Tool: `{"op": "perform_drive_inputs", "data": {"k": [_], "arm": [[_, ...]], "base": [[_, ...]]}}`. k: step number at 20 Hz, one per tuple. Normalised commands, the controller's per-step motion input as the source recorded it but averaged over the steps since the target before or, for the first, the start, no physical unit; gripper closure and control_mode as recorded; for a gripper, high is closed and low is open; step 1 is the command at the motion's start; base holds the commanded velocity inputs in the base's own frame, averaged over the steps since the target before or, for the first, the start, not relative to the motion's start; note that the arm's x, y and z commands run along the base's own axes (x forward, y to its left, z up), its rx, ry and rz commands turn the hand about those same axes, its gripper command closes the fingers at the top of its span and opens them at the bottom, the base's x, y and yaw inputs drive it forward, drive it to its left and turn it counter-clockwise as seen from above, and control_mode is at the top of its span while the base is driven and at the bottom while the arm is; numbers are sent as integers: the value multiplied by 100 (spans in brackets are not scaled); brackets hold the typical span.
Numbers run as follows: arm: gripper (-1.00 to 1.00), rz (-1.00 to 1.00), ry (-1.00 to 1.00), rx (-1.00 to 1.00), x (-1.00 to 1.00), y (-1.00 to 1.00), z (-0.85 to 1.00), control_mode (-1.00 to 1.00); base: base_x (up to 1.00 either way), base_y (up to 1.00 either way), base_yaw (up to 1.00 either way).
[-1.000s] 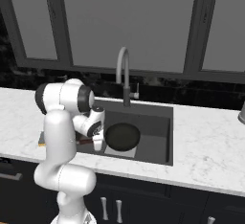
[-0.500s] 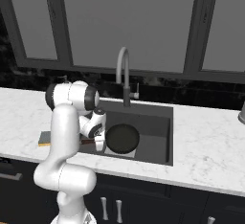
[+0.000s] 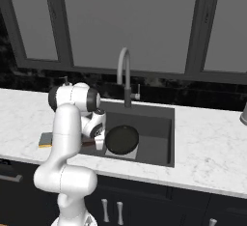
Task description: Pick the pan and sponge and place them into the sink. Then turn on the water.
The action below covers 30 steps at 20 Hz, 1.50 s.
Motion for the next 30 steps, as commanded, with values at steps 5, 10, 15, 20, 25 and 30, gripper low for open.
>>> {"op": "perform_drive_inputs", "data": {"k": [5, 10, 15, 20, 25, 30], "arm": [[100, 0, 0, 0, 12, 0, -35, -100], [-100, 0, 0, 0, 10, 0, -11, -100], [-100, 0, -1, 0, 0, 0, 17, -100], [-100, 0, 0, 0, -1, 0, 46, -100], [-100, 0, 0, 0, -19, 0, 63, -100], [-100, 0, 0, -1, -34, 0, 68, -100]], "base": [[0, 0, 0], [0, 0, 0], [0, 0, 0], [0, 0, 0], [0, 0, 0], [0, 0, 0]]}}
